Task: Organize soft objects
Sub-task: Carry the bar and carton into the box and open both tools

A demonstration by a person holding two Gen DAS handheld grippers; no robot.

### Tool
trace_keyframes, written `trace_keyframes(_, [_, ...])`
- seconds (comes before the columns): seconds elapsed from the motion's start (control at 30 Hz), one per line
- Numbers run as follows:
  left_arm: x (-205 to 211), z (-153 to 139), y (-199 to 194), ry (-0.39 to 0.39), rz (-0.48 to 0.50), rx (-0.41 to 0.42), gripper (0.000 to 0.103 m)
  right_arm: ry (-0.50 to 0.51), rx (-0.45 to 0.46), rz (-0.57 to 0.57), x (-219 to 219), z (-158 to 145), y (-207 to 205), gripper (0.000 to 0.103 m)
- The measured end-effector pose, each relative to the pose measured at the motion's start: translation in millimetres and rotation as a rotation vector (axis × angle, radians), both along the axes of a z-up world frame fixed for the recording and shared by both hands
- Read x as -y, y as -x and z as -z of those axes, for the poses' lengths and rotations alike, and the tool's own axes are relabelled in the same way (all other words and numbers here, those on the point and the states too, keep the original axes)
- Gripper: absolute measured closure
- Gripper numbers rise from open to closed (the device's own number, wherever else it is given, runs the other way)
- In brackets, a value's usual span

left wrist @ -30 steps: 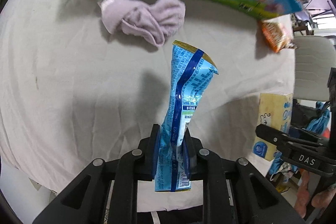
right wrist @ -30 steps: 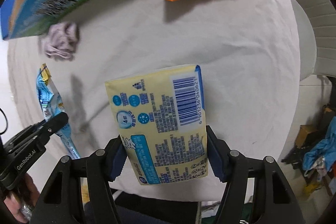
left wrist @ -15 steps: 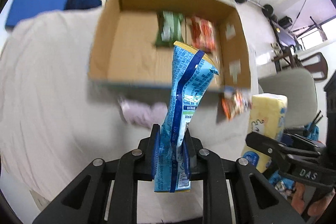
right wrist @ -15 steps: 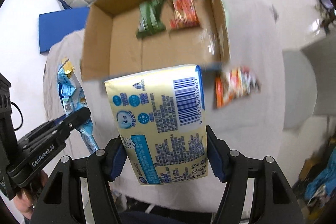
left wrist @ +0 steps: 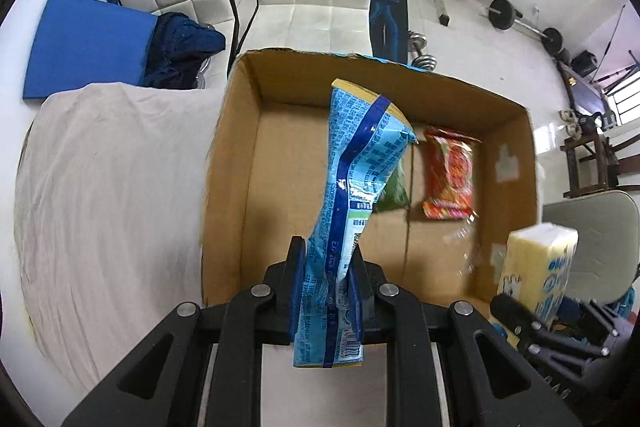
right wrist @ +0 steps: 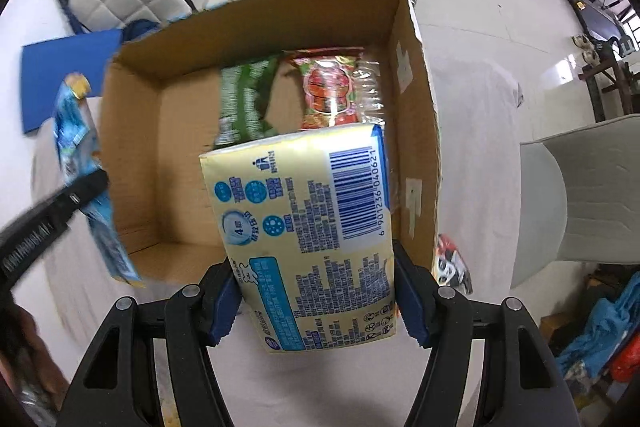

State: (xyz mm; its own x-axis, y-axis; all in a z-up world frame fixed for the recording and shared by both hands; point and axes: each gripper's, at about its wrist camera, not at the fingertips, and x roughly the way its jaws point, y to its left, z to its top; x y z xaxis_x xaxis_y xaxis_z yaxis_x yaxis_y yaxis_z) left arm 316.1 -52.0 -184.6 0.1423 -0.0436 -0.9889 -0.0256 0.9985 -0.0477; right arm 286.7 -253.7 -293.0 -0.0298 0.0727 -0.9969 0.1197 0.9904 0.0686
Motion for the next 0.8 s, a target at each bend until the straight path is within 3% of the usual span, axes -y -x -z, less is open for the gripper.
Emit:
trace_keyframes(0.23, [12.2,46.6,-46.7,-0.037,-0.002,-0.067,0.086,0.052,-0.074,-0.012,-5.9,48.1,-28.9,0.034])
trace_keyframes(0.53, [19.4,95.8,-79.6,-0.051,0.014,-0.153,0.084,0.083,-0.132,-0.038,-17.9,87.8,-40.4,0.034])
trace_keyframes(0.63, [20.0,104.1,-86.1,-0.063,0.019,-0.191,0.083,0.094,-0.159,-0.042,-23.3,96.4,-42.6,0.032])
trace_keyframes(0.8, [21.3,97.7,-89.3,-0.091,0.032,-0.173,0.079,0.049,-0.143,-0.041,-30.5,90.8,-45.4,0.024])
